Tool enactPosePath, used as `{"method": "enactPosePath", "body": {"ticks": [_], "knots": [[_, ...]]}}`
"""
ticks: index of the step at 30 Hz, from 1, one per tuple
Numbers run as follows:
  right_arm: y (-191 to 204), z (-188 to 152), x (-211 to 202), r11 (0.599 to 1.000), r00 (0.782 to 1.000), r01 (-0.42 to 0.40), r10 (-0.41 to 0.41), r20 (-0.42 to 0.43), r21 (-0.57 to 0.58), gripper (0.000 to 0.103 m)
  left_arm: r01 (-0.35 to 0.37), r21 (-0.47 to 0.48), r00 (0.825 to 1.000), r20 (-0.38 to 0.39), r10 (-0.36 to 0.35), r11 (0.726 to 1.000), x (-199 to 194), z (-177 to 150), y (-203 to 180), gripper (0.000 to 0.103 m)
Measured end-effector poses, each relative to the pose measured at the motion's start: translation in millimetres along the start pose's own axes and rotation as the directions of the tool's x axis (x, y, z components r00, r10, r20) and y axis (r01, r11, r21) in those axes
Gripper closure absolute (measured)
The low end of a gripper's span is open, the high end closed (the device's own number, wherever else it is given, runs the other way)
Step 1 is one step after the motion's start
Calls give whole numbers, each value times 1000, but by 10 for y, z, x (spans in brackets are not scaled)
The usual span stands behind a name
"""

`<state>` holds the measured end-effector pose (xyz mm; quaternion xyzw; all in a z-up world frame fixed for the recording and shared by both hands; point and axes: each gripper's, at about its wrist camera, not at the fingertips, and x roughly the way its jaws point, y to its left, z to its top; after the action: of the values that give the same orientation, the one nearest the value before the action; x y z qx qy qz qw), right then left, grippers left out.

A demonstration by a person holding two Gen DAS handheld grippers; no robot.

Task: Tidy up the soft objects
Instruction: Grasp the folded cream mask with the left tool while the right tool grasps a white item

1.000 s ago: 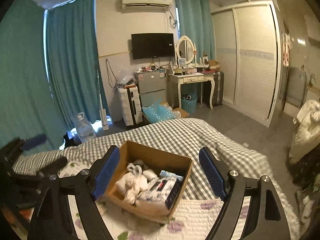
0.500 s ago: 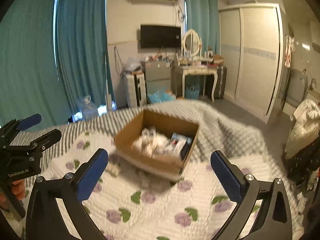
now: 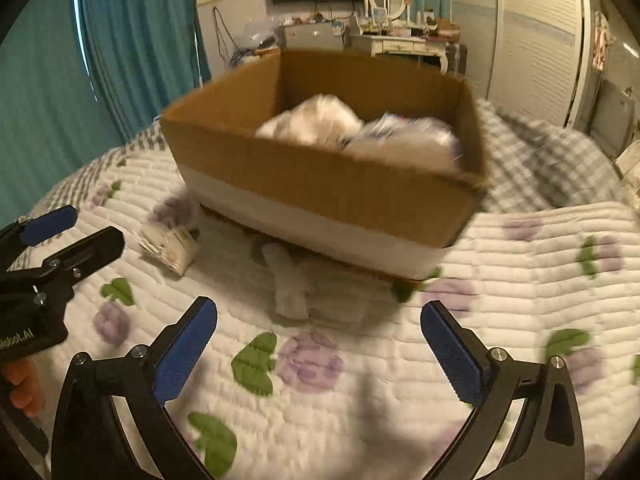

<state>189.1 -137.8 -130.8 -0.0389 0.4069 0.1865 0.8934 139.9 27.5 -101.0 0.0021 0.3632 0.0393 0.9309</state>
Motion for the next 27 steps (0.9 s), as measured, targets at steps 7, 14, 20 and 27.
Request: {"method": "enactPosePath", "body": {"ticks": [7, 14, 20, 27], "knots": [[-120, 73, 399, 998, 999, 5, -2, -53, 63, 26, 10, 5, 1000, 3, -10, 1000, 233, -129, 94, 13], [-72, 41, 402, 999, 997, -21, 23, -68, 30, 59, 38, 54, 999, -6, -37, 998, 300, -166, -46, 13], [30, 23, 327, 999, 998, -37, 36, -56, -22, 79, 5, 112, 998, -59, 1, 994, 461, -140, -206, 13], [-143, -11, 174, 997, 997, -78, 79, -22, 27, 80, 22, 111, 996, -86, -12, 994, 613, -112, -269, 28]]}}
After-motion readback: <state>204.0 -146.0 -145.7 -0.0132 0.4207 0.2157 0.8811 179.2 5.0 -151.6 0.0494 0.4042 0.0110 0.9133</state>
